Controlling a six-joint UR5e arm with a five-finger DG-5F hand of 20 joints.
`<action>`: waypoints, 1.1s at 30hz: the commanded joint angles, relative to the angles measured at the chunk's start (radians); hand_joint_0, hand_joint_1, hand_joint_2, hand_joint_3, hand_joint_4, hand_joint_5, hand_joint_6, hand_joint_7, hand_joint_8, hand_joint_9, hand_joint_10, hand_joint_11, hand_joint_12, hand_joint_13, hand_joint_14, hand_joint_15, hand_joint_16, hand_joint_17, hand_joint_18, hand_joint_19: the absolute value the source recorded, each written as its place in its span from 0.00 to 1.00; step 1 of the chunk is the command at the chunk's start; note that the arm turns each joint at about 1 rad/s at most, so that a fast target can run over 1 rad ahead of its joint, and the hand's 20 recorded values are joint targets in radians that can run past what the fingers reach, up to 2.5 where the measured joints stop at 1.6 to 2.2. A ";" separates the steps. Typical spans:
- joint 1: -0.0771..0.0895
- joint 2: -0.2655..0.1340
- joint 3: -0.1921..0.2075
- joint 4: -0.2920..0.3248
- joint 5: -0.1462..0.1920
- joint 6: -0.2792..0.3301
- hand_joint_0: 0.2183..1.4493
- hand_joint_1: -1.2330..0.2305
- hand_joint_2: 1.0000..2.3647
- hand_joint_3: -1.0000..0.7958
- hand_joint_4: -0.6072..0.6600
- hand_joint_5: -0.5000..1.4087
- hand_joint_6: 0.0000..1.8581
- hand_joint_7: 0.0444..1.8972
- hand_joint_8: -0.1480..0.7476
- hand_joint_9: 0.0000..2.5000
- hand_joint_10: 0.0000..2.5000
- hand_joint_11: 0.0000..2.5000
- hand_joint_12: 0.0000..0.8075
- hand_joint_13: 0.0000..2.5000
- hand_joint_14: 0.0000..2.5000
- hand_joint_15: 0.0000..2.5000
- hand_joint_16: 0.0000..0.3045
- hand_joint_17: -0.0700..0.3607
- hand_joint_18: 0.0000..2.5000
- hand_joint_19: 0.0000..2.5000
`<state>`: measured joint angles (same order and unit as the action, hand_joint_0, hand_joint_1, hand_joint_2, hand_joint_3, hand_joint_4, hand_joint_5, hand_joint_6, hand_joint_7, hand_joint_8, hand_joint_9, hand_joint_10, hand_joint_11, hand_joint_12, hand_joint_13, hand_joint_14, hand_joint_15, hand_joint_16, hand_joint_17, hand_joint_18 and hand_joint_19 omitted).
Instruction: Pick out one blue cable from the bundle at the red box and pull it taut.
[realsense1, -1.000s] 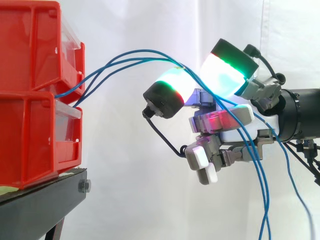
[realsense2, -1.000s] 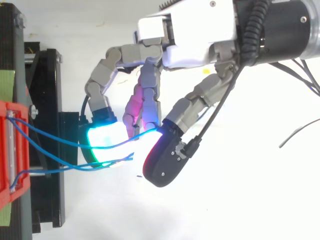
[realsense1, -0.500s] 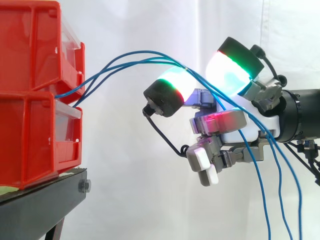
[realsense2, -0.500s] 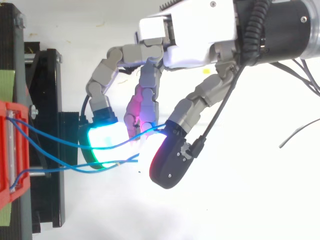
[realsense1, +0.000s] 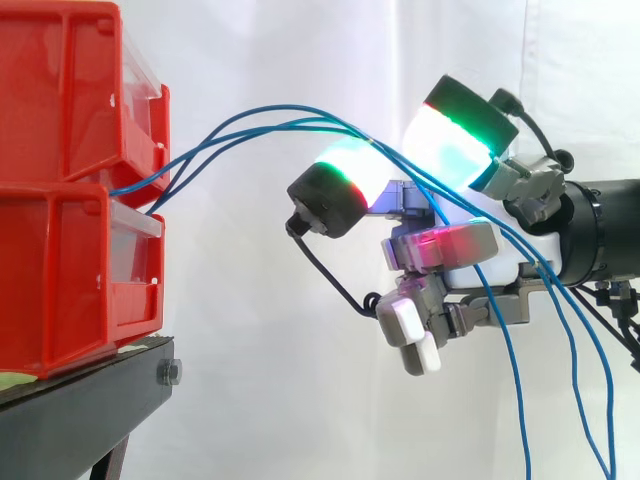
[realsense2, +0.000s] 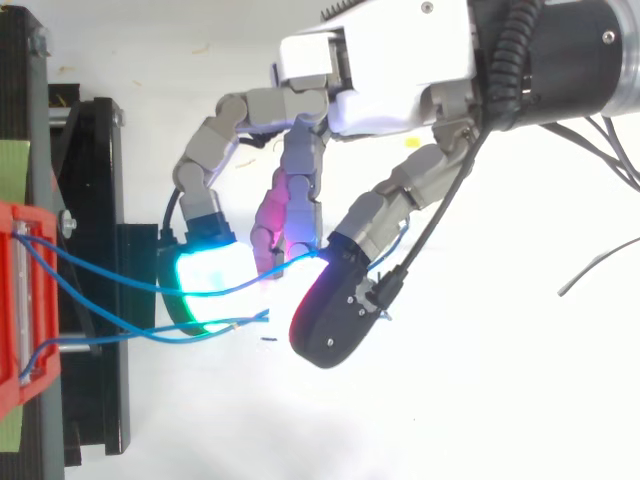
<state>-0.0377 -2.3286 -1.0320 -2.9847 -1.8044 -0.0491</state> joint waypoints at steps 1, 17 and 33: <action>-0.001 0.000 0.001 -0.008 -0.003 0.000 0.30 0.27 0.01 0.40 0.31 0.24 0.49 0.43 0.38 0.56 0.01 0.27 0.39 0.37 0.01 0.16 0.12 0.36 0.33 0.22; -0.002 0.000 0.000 -0.002 -0.001 -0.006 0.47 0.21 0.00 0.30 0.27 0.22 0.52 0.45 0.39 0.52 0.01 0.29 0.38 0.36 0.01 0.16 0.12 0.35 0.32 0.20; -0.002 0.000 0.001 -0.005 -0.001 -0.011 0.20 0.21 0.00 0.28 0.37 0.23 0.49 0.37 0.40 0.54 0.01 0.28 0.42 0.38 0.01 0.15 0.14 0.39 0.35 0.20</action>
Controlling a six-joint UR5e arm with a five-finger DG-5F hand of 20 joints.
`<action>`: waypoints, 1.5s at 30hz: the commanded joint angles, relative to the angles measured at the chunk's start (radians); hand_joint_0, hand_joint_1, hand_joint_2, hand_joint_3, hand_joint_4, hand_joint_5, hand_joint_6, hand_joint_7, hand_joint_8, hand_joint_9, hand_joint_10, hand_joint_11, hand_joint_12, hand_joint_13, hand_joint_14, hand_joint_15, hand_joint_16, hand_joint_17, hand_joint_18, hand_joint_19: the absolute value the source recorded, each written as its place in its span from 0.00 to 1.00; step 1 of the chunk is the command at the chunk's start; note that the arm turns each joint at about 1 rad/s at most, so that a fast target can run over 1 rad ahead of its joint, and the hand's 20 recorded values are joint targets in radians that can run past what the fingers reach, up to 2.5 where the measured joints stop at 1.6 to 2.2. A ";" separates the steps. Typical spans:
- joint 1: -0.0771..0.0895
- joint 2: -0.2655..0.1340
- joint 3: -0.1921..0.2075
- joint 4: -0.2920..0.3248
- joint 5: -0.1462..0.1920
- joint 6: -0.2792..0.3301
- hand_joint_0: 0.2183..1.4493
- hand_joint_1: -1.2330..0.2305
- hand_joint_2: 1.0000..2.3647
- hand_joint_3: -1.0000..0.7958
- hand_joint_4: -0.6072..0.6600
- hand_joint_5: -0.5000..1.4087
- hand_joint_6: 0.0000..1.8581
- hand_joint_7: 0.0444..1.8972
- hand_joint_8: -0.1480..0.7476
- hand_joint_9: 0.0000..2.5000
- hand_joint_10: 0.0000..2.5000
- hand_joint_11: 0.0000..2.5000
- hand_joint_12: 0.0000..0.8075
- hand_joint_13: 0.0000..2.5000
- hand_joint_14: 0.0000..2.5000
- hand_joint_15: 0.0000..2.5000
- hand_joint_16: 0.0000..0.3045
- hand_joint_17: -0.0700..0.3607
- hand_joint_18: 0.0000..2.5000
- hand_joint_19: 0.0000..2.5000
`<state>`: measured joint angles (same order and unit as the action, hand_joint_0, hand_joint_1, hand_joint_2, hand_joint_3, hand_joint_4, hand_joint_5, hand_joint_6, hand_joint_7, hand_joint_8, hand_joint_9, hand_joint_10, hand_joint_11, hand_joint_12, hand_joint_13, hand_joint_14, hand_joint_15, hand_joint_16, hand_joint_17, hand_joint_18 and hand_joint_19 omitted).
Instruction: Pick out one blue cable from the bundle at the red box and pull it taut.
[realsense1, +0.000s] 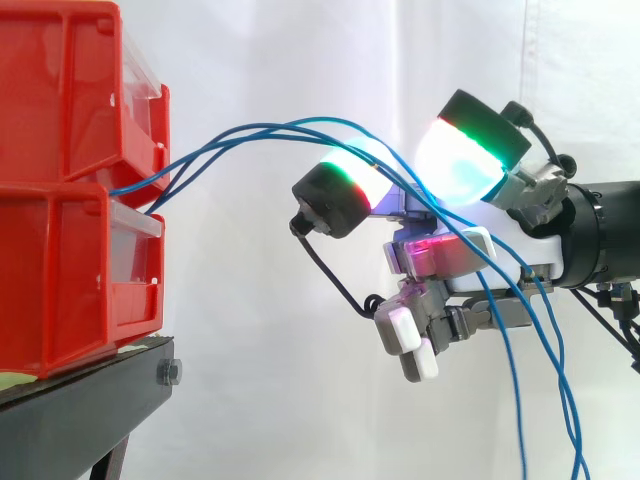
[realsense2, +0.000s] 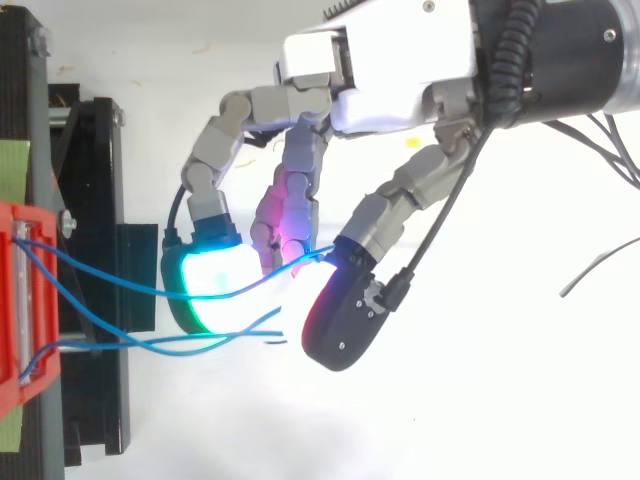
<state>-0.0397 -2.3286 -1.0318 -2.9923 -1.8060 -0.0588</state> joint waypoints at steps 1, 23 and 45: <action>0.000 0.000 -0.001 0.004 0.001 0.001 0.19 0.22 0.00 0.28 0.37 0.23 0.49 0.38 0.40 0.54 0.01 0.27 0.42 0.38 0.01 0.15 0.14 0.39 0.35 0.20; 0.000 0.000 0.004 0.003 0.001 0.001 0.29 0.35 0.01 0.36 0.33 0.24 0.48 0.42 0.38 0.58 0.01 0.28 0.40 0.38 0.01 0.16 0.13 0.36 0.34 0.22; 0.000 0.008 0.065 -0.126 0.001 -0.128 0.23 0.41 0.00 0.28 0.37 0.23 0.47 0.40 0.39 0.56 0.01 0.27 0.42 0.37 0.01 0.15 0.14 0.39 0.34 0.21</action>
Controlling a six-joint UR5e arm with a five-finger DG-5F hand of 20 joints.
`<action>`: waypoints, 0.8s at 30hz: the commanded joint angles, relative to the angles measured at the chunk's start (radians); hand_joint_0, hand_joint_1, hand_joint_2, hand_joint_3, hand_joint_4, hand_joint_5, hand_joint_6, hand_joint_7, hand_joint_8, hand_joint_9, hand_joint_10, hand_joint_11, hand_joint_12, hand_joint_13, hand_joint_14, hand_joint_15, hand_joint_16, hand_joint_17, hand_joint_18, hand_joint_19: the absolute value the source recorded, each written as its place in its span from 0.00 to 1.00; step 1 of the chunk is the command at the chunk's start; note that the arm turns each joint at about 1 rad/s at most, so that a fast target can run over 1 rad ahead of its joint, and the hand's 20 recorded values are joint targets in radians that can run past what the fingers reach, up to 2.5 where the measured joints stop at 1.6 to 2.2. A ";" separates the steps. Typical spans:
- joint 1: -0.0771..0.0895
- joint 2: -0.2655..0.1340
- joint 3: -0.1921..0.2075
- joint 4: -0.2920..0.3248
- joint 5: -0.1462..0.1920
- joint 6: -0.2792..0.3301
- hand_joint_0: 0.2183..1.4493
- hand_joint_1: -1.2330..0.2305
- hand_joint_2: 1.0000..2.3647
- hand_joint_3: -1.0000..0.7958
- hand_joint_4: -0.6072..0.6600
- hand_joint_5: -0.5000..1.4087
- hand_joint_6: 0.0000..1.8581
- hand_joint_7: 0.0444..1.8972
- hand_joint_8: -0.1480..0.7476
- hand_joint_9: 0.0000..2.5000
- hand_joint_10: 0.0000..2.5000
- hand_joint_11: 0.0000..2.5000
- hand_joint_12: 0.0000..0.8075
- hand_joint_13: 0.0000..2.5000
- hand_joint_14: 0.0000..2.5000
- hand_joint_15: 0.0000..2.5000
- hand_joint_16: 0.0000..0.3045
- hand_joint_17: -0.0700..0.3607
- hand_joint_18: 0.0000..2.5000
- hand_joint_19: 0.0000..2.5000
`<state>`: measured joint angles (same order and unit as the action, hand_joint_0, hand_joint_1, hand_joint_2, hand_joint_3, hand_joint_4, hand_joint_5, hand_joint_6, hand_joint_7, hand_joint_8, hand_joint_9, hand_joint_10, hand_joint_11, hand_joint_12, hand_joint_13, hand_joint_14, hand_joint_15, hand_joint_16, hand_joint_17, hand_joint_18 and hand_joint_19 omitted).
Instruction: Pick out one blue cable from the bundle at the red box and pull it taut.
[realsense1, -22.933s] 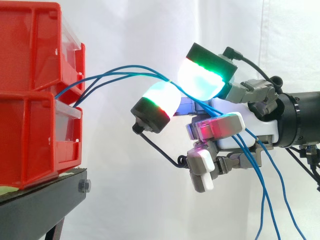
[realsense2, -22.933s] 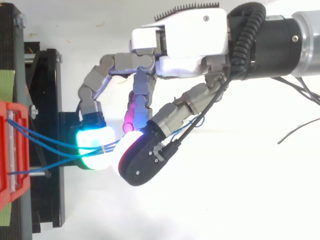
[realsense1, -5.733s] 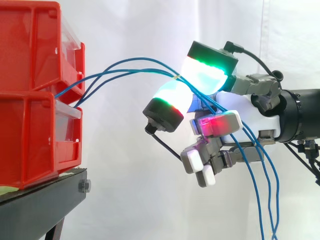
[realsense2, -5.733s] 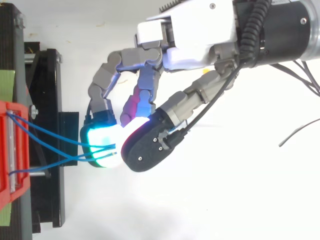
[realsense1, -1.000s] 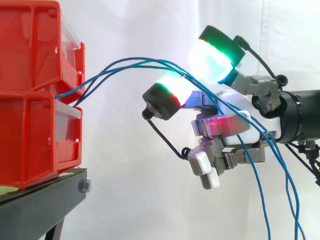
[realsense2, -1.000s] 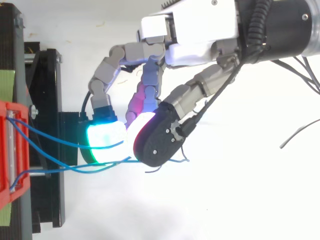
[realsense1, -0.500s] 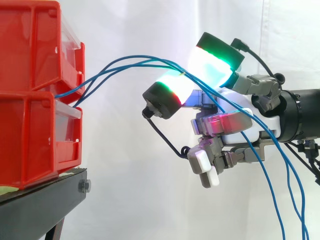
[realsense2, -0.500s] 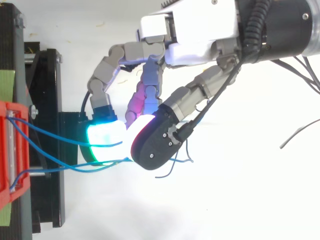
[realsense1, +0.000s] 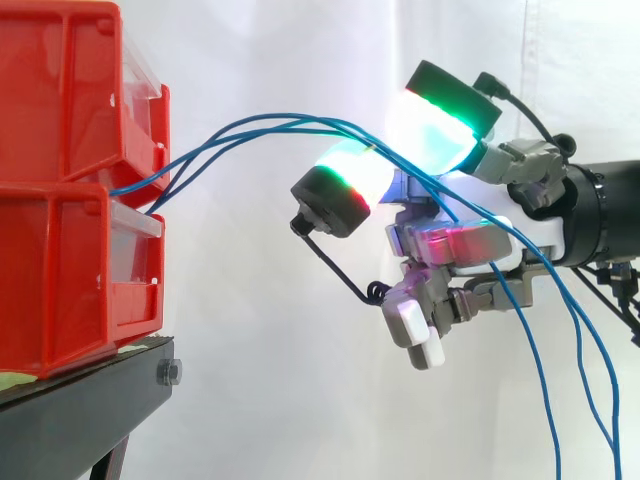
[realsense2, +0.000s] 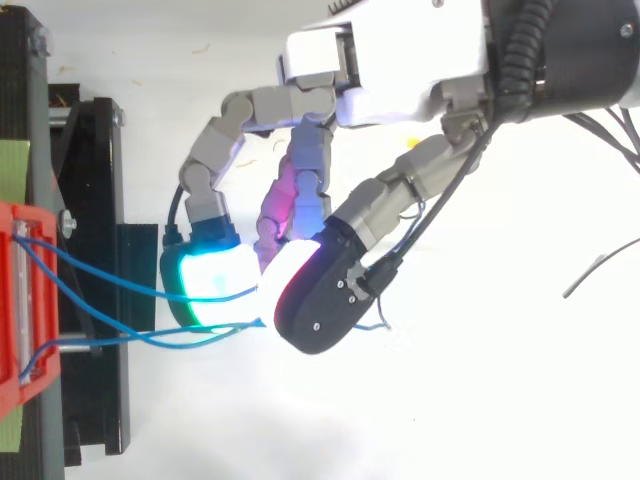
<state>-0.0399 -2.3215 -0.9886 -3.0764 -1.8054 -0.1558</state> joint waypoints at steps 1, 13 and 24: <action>0.000 0.001 0.025 -0.047 0.001 -0.033 0.23 0.43 0.00 0.28 0.37 0.23 0.46 0.39 0.39 0.56 0.01 0.26 0.42 0.38 0.01 0.15 0.14 0.39 0.34 0.21; 0.002 -0.001 0.025 -0.056 0.005 -0.031 0.27 0.46 0.00 0.28 0.35 0.23 0.46 0.41 0.37 0.56 0.01 0.27 0.40 0.37 0.01 0.15 0.13 0.37 0.33 0.22; 0.002 -0.001 0.025 -0.054 0.006 -0.031 0.30 0.36 0.01 0.40 0.35 0.25 0.47 0.42 0.37 0.59 0.01 0.27 0.40 0.38 0.01 0.16 0.13 0.36 0.34 0.22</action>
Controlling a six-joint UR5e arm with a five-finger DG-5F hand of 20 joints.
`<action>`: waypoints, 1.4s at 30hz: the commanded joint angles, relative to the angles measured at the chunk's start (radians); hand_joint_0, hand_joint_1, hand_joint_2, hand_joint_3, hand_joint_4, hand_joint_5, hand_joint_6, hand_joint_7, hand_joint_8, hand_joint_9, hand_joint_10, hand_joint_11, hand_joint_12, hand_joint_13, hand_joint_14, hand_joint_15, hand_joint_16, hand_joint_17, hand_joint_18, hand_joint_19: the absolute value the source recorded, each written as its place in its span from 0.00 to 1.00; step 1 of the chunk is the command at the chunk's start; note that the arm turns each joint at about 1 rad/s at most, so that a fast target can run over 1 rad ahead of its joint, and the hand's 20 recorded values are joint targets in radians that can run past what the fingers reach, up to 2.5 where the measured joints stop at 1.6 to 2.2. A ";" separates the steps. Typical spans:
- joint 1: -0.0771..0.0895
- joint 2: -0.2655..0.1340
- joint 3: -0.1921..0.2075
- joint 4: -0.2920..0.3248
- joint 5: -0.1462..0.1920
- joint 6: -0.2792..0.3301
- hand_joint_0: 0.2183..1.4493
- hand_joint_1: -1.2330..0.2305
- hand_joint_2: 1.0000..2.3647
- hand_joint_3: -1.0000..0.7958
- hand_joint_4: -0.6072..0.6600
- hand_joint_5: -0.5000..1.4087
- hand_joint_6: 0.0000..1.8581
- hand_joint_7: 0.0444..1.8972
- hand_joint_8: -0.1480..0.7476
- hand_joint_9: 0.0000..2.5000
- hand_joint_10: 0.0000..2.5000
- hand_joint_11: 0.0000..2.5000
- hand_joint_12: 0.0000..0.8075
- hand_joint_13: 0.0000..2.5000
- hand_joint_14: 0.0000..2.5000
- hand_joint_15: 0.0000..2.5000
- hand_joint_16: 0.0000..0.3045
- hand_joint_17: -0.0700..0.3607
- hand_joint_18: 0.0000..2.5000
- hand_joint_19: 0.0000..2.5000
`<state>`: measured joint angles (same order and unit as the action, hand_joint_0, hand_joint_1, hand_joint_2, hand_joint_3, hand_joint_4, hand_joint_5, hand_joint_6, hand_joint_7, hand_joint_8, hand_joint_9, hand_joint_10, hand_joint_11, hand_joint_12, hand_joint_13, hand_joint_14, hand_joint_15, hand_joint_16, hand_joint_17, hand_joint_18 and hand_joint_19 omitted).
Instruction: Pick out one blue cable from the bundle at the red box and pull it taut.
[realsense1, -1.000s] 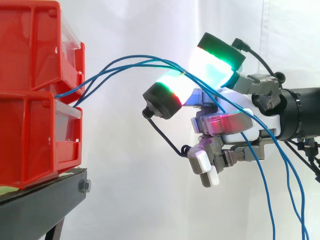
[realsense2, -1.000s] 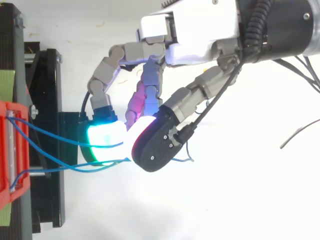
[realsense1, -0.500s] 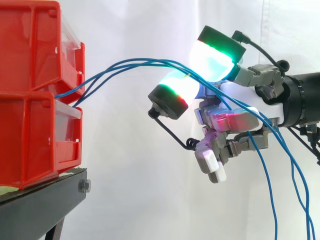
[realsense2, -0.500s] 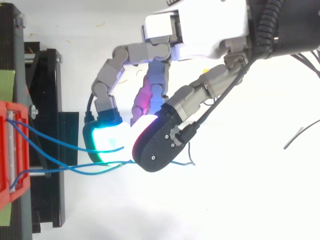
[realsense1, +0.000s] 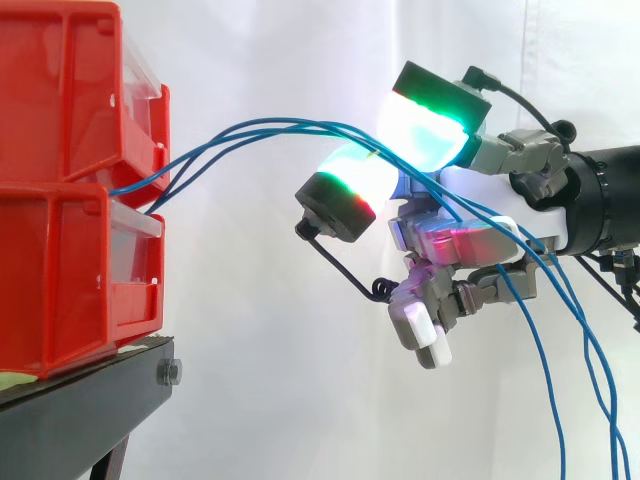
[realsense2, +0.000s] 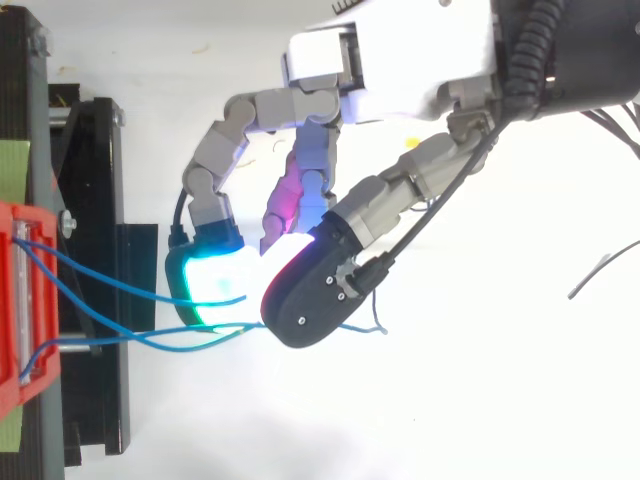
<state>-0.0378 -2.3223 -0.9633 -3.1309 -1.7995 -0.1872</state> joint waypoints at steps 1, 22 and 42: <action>-0.001 0.000 0.000 0.000 0.000 0.000 0.30 0.36 0.01 0.40 0.35 0.25 0.47 0.42 0.37 0.59 0.01 0.27 0.39 0.38 0.01 0.16 0.13 0.36 0.34 0.22; 0.010 0.029 0.000 -0.117 0.002 -0.110 0.31 0.34 0.01 0.44 0.36 0.26 0.46 0.43 0.36 0.51 0.01 0.17 0.37 0.33 0.00 0.12 0.13 0.37 0.32 0.19; 0.041 0.044 -0.002 -0.216 0.089 -0.011 0.31 0.33 0.01 0.44 0.36 0.26 0.46 0.43 0.36 0.51 0.01 0.17 0.38 0.33 0.00 0.12 0.13 0.37 0.32 0.19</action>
<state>-0.0028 -2.2785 -0.9648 -3.3451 -1.7239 -0.2434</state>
